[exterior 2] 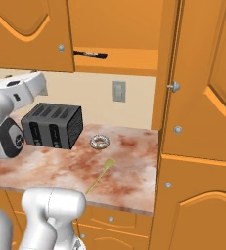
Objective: Pick the pan from the cabinet and place it on the stove. Then turn on the stove burner for the pan.
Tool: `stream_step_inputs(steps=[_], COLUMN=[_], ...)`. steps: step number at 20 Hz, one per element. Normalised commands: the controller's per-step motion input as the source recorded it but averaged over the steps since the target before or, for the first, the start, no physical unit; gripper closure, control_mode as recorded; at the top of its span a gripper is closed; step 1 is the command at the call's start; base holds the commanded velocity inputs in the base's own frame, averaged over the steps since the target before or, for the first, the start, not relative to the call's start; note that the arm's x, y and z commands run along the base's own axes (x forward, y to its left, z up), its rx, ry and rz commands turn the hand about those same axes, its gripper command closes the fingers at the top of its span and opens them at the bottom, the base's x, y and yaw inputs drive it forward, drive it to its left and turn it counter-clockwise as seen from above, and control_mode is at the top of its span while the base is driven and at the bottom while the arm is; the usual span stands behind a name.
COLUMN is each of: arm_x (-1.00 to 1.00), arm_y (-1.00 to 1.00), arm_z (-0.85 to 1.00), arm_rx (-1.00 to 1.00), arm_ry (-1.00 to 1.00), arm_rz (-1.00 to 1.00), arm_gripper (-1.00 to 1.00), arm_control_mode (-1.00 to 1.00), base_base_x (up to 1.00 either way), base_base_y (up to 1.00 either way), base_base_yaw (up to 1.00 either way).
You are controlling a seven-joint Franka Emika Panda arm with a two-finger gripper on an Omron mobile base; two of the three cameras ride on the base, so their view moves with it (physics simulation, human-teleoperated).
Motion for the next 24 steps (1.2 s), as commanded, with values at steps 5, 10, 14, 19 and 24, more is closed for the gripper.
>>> stream_step_inputs(steps=[5, 10, 14, 19, 24], arm_x=[0.0, 0.0, 0.0, 0.01, 0.06], arm_y=[0.12, 0.0, 0.0, -0.16, -0.2], arm_z=[0.28, 0.38, 0.27, 0.08, 0.0], arm_rx=[0.09, 0.04, 0.01, 0.0, 0.0], arm_ry=[-0.1, -0.02, 0.0, 0.0, 0.0], arm_rz=[0.17, 0.02, -0.01, -0.03, -0.01], arm_gripper=[-1.0, -1.0, -1.0, -1.0, -1.0], arm_control_mode=[-1.0, -1.0, -1.0, -1.0, -1.0], base_base_x=[0.0, 0.0, 0.0, 0.0, 0.0], base_base_y=[0.0, 0.0, 0.0, 0.0, 0.0], base_base_yaw=[0.0, 0.0, 0.0, 0.0, 0.0])
